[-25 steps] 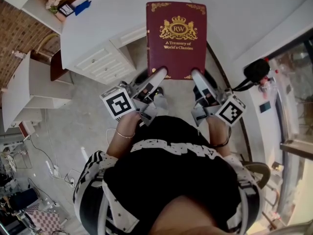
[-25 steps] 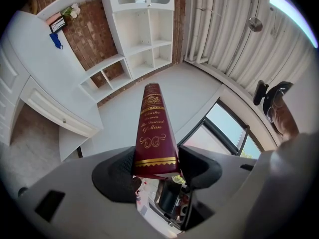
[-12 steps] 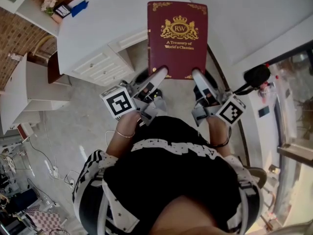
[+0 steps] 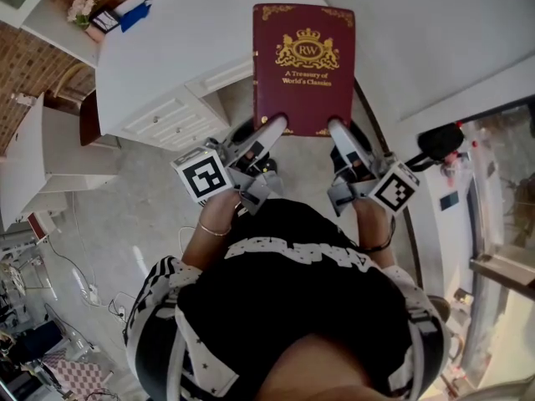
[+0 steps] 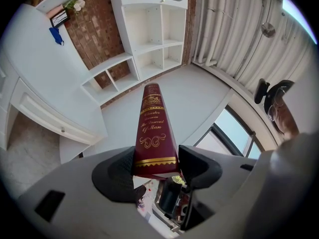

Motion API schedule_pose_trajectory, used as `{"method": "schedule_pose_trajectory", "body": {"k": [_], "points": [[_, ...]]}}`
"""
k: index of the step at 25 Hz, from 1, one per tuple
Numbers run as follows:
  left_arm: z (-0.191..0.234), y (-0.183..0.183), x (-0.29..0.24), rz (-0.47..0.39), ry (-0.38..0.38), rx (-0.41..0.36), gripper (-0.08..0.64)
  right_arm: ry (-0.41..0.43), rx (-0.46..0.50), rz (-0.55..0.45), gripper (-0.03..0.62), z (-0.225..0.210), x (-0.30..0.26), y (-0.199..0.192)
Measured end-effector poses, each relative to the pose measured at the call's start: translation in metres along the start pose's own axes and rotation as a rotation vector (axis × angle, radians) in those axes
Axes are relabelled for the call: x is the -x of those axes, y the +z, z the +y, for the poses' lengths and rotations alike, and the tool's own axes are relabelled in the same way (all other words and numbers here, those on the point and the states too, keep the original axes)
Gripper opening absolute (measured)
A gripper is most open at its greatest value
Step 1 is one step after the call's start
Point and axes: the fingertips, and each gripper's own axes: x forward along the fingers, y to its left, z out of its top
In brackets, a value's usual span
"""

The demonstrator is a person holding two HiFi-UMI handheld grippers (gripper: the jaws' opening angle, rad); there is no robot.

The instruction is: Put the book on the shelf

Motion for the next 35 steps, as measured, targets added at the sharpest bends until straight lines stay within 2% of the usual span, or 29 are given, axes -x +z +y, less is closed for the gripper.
{"method": "schedule_pose_trajectory", "body": {"k": [4, 15, 27, 32, 35], "points": [[0.016, 0.027, -0.007, -0.011, 0.004, 0.015, 0.279, -0.006, -0.001, 0.018, 0.264, -0.006, -0.032, 0.006], [0.026, 0.03, -0.014, -0.01, -0.02, 0.013, 0.279, -0.017, 0.015, 0.01, 0.264, -0.014, -0.038, 0.009], [0.043, 0.059, -0.033, 0.024, -0.056, 0.036, 0.279, -0.06, 0.029, -0.019, 0.264, -0.024, -0.067, 0.022], [0.075, 0.1, -0.044, 0.042, -0.058, 0.063, 0.279, -0.1, 0.017, -0.017, 0.264, -0.039, -0.115, 0.027], [0.084, 0.11, -0.048, 0.04, -0.069, 0.068, 0.279, -0.107, 0.023, -0.017, 0.264, -0.044, -0.128, 0.029]]}}
